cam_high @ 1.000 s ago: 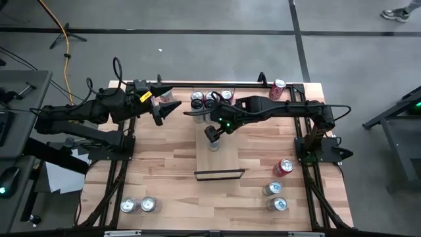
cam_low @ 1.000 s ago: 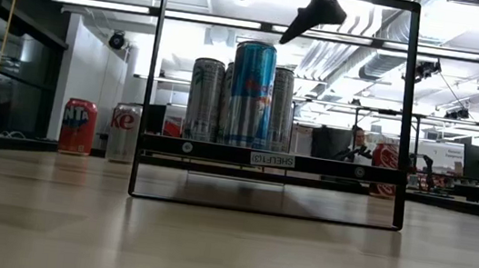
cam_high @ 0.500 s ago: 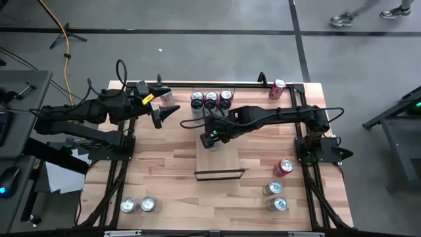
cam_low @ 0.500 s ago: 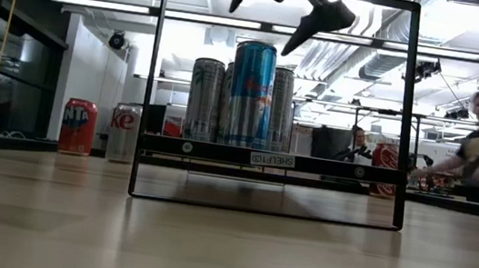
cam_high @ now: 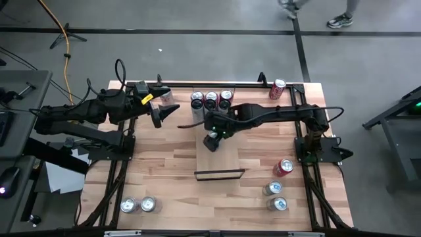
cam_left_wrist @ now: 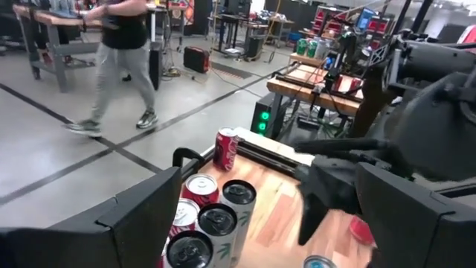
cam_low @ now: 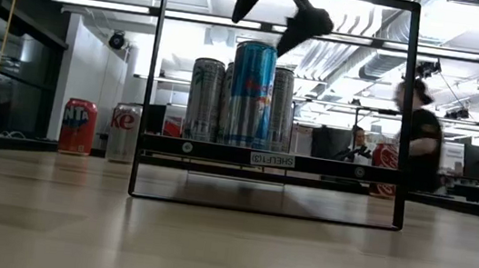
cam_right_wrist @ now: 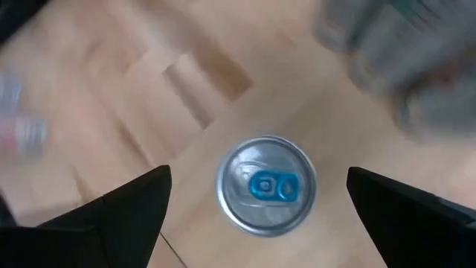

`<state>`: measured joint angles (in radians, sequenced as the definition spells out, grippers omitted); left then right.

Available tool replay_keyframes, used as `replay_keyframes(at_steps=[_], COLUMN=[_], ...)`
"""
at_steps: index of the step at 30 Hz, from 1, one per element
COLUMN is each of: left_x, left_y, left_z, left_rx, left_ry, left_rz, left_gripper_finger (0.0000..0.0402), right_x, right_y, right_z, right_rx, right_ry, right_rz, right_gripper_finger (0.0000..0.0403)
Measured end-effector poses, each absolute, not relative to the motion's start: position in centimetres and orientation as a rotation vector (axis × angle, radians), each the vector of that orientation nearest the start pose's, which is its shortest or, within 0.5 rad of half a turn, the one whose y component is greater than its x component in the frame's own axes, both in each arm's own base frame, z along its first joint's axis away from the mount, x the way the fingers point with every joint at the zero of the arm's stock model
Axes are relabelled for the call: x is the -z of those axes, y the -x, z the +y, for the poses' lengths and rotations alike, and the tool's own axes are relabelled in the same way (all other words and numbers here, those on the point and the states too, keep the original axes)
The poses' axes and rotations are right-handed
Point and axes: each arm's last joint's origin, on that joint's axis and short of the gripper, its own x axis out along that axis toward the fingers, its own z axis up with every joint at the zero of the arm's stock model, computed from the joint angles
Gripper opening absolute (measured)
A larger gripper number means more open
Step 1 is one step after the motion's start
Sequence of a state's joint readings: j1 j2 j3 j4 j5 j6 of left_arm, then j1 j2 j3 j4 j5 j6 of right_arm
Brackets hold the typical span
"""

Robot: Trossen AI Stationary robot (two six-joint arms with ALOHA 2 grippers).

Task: Place canned beverage on shelf
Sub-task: Put the blue soda can on the shelf

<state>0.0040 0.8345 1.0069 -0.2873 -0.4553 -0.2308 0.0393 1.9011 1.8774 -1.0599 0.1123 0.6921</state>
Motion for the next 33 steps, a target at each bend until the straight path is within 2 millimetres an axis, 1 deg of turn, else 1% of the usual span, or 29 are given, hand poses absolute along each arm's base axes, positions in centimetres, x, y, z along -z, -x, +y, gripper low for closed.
replay_keyframes(at_steps=[4,8,12,17,19,22,29,33], left_x=[-39.0,-39.0,-39.0,-38.9,-38.9,-38.9,-38.9,-38.9], left_y=[-16.7,-16.7,-16.7,-16.7,-16.7,-16.7,-16.7,-16.7], left_z=[1.3,1.3,1.3,1.3,1.3,1.4,1.4,1.4], left_rx=[-0.474,-0.475,-0.476,-0.477,-0.477,-0.478,-0.479,-0.480], left_ry=[0.229,0.257,0.284,0.304,0.318,0.331,0.331,0.331], left_rz=[0.052,0.046,0.039,0.034,0.032,0.029,0.032,0.032], left_gripper_finger=[0.0353,0.0353,0.0353,0.0353,0.0353,0.0353,0.0353,0.0353], right_x=[-32.4,-32.5,-32.4,-32.4,-32.4,-32.0,-30.5,-30.3], right_y=[-39.8,-39.7,-39.6,-39.6,-39.6,-39.8,-40.6,-40.8], right_z=[0.7,0.3,0.2,0.2,0.2,0.4,0.3,0.3], right_rx=[0.144,-0.154,-0.339,-0.514,-0.557,-0.590,-0.591,-0.565], right_ry=[-0.253,0.084,0.405,0.694,0.767,0.829,0.882,0.892], right_rz=[1.062,1.065,1.038,0.990,0.975,0.973,1.026,1.034], right_gripper_finger=[0.0392,0.0392,0.0392,0.0392,0.0392,0.0391,0.0391,0.0390])
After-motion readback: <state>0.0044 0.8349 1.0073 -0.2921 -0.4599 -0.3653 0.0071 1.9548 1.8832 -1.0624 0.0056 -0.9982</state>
